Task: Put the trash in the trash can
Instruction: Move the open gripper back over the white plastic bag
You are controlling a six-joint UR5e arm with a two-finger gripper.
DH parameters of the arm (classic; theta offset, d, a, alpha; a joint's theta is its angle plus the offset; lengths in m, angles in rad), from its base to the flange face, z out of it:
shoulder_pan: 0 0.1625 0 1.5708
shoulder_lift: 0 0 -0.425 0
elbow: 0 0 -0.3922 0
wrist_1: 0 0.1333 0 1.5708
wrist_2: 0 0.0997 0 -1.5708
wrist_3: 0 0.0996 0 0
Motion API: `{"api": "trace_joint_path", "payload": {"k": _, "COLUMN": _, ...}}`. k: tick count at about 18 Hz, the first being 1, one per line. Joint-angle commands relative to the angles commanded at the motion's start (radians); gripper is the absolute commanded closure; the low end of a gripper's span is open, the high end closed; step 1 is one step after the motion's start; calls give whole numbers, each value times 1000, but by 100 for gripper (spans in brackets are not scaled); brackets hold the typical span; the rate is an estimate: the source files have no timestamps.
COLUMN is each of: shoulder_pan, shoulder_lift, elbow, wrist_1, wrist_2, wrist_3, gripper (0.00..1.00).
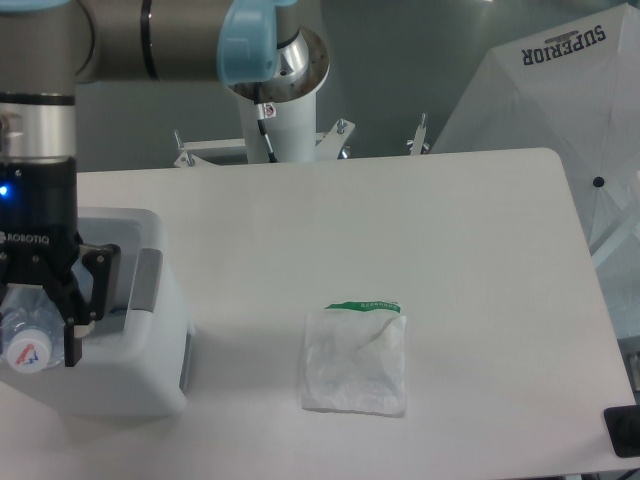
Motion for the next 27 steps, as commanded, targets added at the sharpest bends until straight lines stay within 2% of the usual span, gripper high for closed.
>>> {"api": "trace_joint_path", "payload": {"k": 1, "shoulder_pan": -2, "shoulder_lift": 5, "elbow": -9, "wrist_1": 0, "wrist_2": 0, "wrist_3": 0, "gripper": 24}}
{"api": "trace_joint_path", "payload": {"k": 3, "shoulder_pan": -2, "shoulder_lift": 17, "elbow": -20, "wrist_1": 0, "wrist_2": 0, "wrist_3": 6, "gripper": 0}}
{"api": "trace_joint_path", "payload": {"k": 8, "shoulder_pan": 11, "shoulder_lift": 87, "elbow": -81, "wrist_1": -2, "wrist_2": 0, "wrist_3": 8, "gripper": 0}}
{"api": "trace_joint_path", "payload": {"k": 12, "shoulder_pan": 138, "shoulder_lift": 164, "elbow": -181, "wrist_1": -3, "wrist_2": 0, "wrist_3": 0, "gripper": 0}}
{"api": "trace_joint_path", "payload": {"k": 14, "shoulder_pan": 239, "shoulder_lift": 170, "elbow": -222, "wrist_1": -9, "wrist_2": 5, "wrist_3": -1, "gripper": 0}}
{"api": "trace_joint_path", "payload": {"k": 18, "shoulder_pan": 392, "shoulder_lift": 178, "elbow": -330, "wrist_1": -14, "wrist_2": 5, "wrist_3": 5, "gripper": 0}}
{"api": "trace_joint_path", "payload": {"k": 20, "shoulder_pan": 458, "shoulder_lift": 187, "elbow": -399, "wrist_1": -14, "wrist_2": 2, "wrist_3": 9, "gripper": 0}}
{"api": "trace_joint_path", "payload": {"k": 23, "shoulder_pan": 543, "shoulder_lift": 181, "elbow": -462, "wrist_1": -15, "wrist_2": 0, "wrist_3": 18, "gripper": 0}}
{"api": "trace_joint_path", "payload": {"k": 25, "shoulder_pan": 572, "shoulder_lift": 172, "elbow": -494, "wrist_1": -20, "wrist_2": 0, "wrist_3": 82, "gripper": 0}}
{"api": "trace_joint_path", "payload": {"k": 27, "shoulder_pan": 586, "shoulder_lift": 146, "elbow": -528, "wrist_1": -20, "wrist_2": -5, "wrist_3": 228, "gripper": 0}}
